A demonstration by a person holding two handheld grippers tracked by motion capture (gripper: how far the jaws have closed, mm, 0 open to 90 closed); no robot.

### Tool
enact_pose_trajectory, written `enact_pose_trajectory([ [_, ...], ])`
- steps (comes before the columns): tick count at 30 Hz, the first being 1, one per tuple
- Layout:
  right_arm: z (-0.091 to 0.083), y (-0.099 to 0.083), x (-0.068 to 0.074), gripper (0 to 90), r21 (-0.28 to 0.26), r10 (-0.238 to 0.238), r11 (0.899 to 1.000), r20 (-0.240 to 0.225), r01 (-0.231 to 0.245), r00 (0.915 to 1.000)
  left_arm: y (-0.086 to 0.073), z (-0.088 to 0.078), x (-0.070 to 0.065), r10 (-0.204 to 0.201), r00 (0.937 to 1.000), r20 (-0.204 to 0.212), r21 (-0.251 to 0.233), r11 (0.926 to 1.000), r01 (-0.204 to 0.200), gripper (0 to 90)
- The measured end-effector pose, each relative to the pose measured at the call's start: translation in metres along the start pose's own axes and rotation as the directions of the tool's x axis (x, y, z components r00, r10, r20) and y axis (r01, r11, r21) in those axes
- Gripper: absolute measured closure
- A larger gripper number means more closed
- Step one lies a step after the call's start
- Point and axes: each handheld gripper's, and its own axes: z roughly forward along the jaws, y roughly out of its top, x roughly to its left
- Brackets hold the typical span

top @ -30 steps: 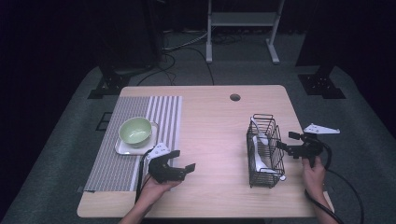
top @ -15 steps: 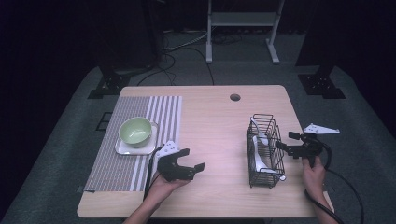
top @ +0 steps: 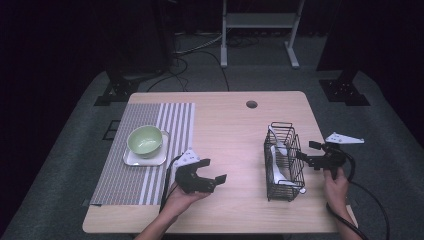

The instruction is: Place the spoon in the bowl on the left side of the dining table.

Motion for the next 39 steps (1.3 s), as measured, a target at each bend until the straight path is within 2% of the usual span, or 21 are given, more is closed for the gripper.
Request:
enact_pose_trajectory([
  [27,0.0,0.0,0.0,9.4,-0.004,-0.005,1.0,-0.004,0.005,1.0,0.017,0.024,-0.021,0.016,0.9969,0.077,-0.004,0.9999,-0.016,9.4],
  [33,0.0,0.0,0.0,9.4,-0.004,-0.005,1.0,-0.005,0.005,1.0,0.02,0.027,-0.024,0.008,0.9961,0.088,-0.005,1.0,-0.008,9.4],
  [39,-0.001,0.0,0.0,9.4,-0.006,-0.005,1.0,-0.006,0.005,1.0,0.025,0.032,-0.03,0.026,0.9948,0.099,-0.003,0.9997,-0.026,9.4],
])
